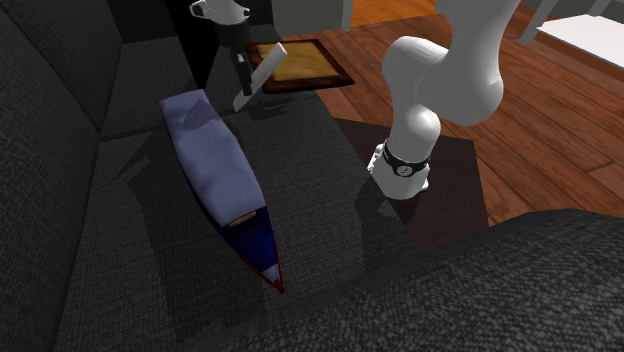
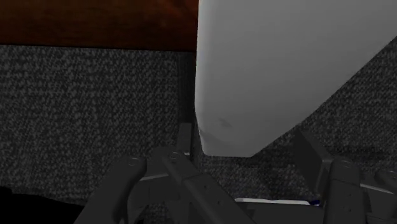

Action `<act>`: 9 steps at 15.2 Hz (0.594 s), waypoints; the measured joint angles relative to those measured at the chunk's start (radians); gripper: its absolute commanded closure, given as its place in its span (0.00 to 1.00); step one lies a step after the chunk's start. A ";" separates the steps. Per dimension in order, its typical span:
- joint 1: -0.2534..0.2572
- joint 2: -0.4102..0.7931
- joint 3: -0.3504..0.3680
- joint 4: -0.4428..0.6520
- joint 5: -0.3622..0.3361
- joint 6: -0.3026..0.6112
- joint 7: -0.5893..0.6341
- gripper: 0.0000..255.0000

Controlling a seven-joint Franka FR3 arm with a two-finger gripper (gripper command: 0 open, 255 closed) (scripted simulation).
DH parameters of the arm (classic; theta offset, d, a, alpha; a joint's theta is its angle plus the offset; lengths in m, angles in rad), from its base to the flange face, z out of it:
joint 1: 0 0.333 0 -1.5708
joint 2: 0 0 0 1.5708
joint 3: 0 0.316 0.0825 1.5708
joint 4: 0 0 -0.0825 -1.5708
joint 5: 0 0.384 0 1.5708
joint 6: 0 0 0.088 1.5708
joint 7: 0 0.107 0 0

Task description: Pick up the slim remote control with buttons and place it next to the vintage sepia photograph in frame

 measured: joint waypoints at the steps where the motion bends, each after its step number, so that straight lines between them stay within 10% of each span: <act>1: 0.005 0.012 -0.008 -0.005 0.006 0.015 -0.005 1.00; 9: 0.032 0.082 -0.058 -0.041 0.046 0.118 -0.045 1.00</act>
